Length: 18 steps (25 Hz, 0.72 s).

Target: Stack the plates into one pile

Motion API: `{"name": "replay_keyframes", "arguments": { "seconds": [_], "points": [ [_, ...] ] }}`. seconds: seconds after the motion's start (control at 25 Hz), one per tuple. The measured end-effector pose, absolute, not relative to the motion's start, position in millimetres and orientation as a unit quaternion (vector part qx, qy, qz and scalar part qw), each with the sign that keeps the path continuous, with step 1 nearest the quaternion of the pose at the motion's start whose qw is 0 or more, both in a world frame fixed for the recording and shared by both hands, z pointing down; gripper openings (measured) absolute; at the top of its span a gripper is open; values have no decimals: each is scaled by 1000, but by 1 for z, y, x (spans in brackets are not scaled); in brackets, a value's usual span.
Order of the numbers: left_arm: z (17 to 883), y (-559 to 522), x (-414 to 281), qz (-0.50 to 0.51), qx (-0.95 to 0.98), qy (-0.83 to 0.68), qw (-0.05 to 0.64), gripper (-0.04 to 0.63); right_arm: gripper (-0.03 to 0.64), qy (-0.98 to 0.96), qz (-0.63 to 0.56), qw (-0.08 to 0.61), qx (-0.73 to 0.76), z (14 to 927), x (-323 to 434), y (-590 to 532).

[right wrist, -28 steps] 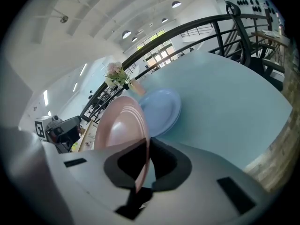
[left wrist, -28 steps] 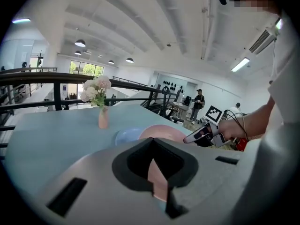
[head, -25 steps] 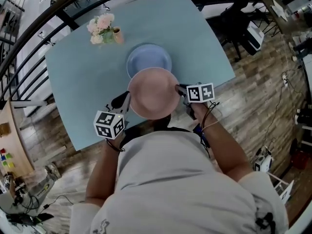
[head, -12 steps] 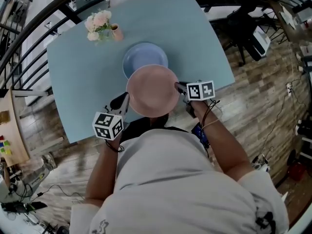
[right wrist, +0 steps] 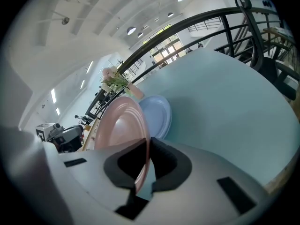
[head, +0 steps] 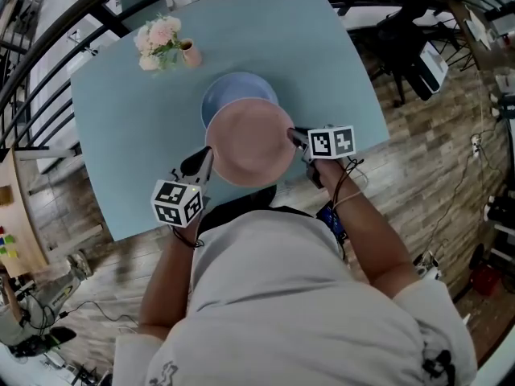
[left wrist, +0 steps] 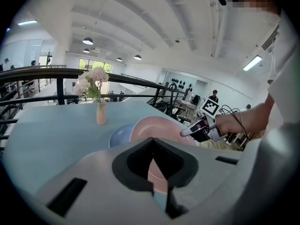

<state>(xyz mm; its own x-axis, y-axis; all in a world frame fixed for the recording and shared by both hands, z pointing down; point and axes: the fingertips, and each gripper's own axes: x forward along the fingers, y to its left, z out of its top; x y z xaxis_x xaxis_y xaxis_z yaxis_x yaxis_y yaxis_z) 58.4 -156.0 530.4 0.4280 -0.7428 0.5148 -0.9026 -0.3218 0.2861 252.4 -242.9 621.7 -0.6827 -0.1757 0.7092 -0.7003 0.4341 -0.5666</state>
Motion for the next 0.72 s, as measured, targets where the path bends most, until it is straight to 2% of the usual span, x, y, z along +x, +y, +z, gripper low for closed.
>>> {"name": "replay_keyframes", "arguments": {
  "seconds": [0.72],
  "points": [
    [556,-217,10,143,791,-512,303,5,28,-766,477,309,300,646,215,-321]
  ]
}}
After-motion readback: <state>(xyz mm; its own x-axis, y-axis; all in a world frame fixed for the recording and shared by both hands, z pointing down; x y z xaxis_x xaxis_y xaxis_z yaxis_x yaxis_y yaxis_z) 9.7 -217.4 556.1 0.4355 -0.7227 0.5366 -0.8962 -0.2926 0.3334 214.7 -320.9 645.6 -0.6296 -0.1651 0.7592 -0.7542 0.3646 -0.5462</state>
